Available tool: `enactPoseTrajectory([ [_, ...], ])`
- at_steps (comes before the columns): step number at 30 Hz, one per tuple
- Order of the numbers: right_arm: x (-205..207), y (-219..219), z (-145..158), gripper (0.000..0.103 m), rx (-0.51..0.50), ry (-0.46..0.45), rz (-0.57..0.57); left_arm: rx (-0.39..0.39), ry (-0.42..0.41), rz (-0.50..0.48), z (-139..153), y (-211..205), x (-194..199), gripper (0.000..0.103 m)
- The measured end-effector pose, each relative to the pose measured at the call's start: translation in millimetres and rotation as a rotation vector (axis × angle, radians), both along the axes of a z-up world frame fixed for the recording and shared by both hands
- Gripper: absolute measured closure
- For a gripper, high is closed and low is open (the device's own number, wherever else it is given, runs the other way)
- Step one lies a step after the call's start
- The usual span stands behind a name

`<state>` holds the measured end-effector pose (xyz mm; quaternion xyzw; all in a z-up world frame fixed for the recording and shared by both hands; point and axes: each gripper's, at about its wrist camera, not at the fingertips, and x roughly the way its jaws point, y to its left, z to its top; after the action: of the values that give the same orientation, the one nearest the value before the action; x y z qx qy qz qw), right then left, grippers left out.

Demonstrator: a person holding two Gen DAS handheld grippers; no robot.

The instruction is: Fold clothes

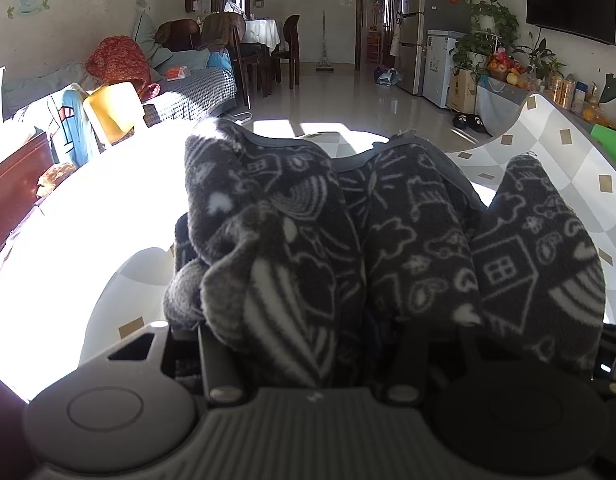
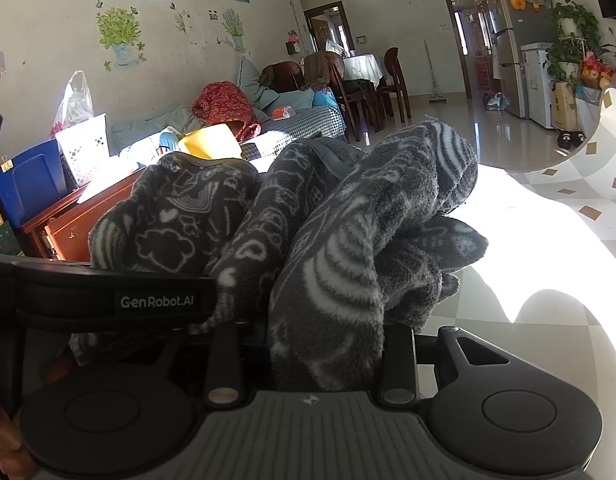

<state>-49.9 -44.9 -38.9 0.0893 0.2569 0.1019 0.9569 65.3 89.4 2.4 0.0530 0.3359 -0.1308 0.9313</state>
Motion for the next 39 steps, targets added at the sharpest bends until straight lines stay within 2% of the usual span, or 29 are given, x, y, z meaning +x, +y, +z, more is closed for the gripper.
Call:
enactPoseTrajectory([
  [39,-12.0,-4.8,4.2,0.068,-0.004,-0.067,-0.047,0.004,-0.057,-0.014,14.0,-9.7,-5.2,0.059],
])
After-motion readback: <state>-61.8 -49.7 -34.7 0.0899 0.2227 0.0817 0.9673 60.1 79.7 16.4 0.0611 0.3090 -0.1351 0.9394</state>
